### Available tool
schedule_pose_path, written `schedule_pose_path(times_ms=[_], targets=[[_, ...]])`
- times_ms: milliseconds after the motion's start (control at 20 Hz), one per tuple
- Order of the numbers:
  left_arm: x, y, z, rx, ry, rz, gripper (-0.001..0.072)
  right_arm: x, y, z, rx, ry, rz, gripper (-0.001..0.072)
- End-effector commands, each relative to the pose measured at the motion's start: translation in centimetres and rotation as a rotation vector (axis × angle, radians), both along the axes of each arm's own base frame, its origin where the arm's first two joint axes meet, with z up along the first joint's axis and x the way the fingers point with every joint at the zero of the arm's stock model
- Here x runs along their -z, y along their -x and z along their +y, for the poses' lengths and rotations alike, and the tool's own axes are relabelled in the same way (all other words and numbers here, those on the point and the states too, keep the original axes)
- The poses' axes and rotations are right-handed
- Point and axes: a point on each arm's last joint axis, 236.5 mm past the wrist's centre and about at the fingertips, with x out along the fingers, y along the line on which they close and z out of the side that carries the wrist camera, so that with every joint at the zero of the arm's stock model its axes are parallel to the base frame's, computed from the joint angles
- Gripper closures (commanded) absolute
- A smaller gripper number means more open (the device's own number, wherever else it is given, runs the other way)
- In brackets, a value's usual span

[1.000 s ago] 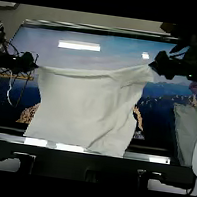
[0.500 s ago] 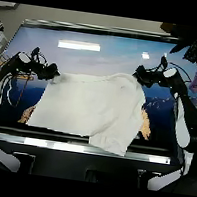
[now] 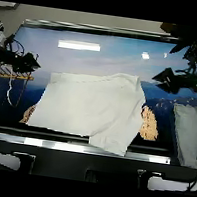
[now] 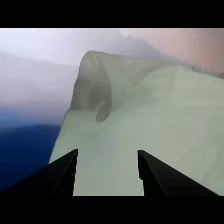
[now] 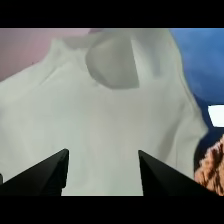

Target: Fold the clothes and pants, and hang the long-sleeved shirts on hangers.

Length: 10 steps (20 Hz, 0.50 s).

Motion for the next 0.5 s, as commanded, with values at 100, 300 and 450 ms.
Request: schedule_pose_path(times_ms=[100, 300, 450], targets=[[-2.3, 7.4, 3.5, -0.056, -0.002, 0.062, 0.026, 4.1, 12.8, 0.8, -0.022, -0.095, 0.199, 0.0196], [0.0, 13.2, 3.2, -0.123, 0.035, 0.141, 0.026, 10.3, 22.3, 5.2, 0.021, -0.173, 0.386, 0.0198], [1.6, 16.7, 1.8, -0.13, 0.052, 0.196, 0.026, 12.7, 26.3, 7.0, 0.049, -0.181, 0.432, 0.0198]])
